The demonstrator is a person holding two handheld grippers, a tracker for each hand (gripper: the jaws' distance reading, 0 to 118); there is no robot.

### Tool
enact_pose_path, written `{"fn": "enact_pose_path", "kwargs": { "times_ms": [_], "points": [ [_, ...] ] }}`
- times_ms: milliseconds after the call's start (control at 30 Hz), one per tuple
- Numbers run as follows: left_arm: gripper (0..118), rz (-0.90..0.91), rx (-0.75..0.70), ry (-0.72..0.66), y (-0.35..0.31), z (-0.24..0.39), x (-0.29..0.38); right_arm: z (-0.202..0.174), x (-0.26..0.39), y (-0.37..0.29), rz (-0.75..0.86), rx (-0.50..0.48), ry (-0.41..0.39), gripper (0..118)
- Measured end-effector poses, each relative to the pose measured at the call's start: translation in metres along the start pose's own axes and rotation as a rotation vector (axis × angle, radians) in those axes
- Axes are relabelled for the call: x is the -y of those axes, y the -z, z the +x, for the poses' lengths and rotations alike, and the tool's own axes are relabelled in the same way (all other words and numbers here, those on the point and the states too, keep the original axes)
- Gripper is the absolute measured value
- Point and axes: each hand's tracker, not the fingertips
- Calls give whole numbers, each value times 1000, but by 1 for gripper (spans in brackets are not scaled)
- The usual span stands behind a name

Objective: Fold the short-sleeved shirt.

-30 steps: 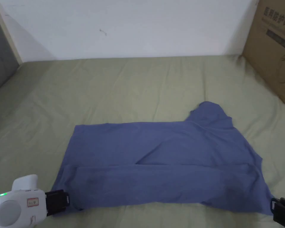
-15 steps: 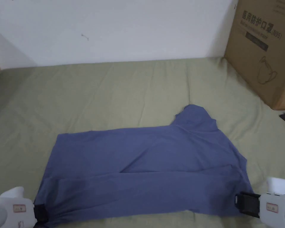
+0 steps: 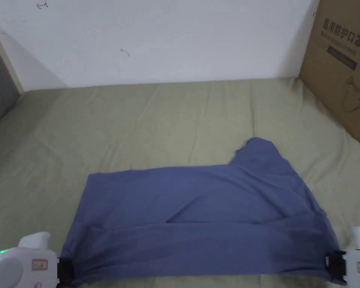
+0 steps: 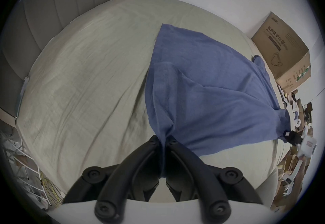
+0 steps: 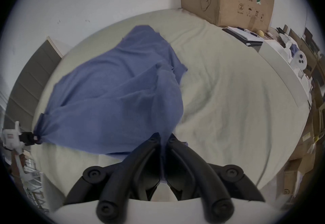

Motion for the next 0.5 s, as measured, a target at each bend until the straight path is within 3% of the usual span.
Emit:
{"fn": "enact_pose_path", "kwargs": {
  "times_ms": [100, 233, 267, 300, 333, 367, 400, 433, 500],
  "points": [
    [3, -4, -59, 105, -25, 4, 29, 5, 19, -35, 15, 17, -53, 4],
    [3, -65, -44, 103, -26, -10, 65, 23, 55, -43, -70, -18, -11, 4],
    [4, -76, -33, 75, -23, -16, 71, 27, 64, -39, -79, -18, -19, 9],
    [8, -85, -7, 43, -19, -21, 76, 33, 73, -30, -106, -14, -11, 24],
    [27, -77, 4, 16, -25, -13, 78, 34, 77, -26, -123, -11, -8, 55],
    [65, -74, -11, 1, -26, -12, 79, 33, 79, -23, -154, 44, -24, 101],
    [86, -81, -41, 18, -26, -11, 79, 32, 79, -22, -164, 73, -53, 110],
    [94, -65, -40, 32, -28, -11, 77, 31, 78, -18, -139, 71, -76, 106],
    [94, 3, 25, 43, -40, -11, 68, 29, 67, -36, -33, 10, -92, 100]
  ]
}}
